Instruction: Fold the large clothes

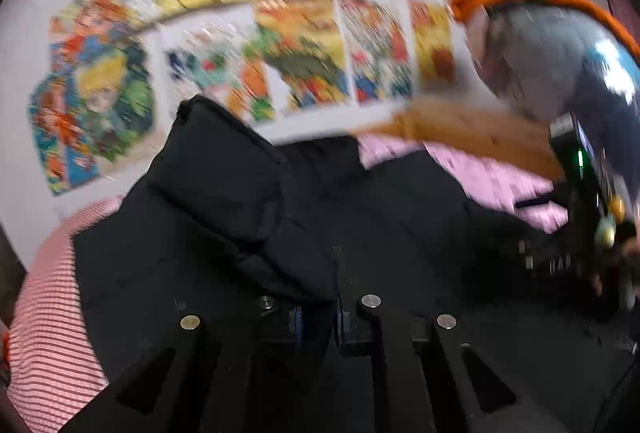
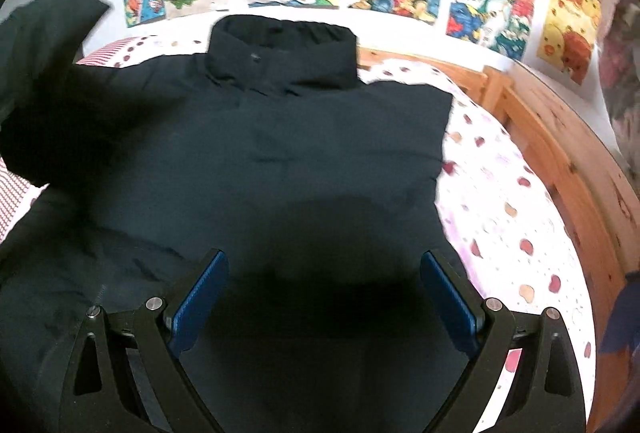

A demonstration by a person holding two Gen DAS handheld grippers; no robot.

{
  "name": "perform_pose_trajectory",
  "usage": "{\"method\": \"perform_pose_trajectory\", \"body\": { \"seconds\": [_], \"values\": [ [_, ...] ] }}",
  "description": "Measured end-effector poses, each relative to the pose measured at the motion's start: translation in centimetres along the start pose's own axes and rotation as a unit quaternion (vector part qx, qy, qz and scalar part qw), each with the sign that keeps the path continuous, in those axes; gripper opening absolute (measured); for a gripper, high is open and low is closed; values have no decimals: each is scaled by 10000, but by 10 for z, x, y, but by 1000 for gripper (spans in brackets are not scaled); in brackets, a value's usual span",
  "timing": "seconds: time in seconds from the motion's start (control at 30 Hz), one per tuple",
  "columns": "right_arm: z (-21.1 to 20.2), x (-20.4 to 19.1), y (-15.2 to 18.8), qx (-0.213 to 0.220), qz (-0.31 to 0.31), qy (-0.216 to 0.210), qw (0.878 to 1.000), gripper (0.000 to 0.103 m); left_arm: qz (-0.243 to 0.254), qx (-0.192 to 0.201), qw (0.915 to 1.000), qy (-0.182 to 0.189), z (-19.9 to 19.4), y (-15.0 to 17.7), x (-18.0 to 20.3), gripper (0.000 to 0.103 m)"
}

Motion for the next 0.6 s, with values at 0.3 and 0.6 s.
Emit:
{"method": "perform_pose_trajectory", "body": {
  "seconds": [0.3,0.6],
  "values": [
    [1,25,4,559,902,-1115,9881,94,675,-872,9919,638,29,33,44,13],
    [24,15,4,466,1762,-2690,9458,94,700,-1369,9816,1130,27,53,51,43]
  ]
}}
Point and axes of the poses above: each gripper's, at about its wrist camera, not at the fingertips, and z roughly the way its jaws point, x to its right, y to its underside, the point moved 4 cm from there along z, roughly the way its jaws point, and after that the axes turned 10 degrees about -y, right-handed, at the moved point
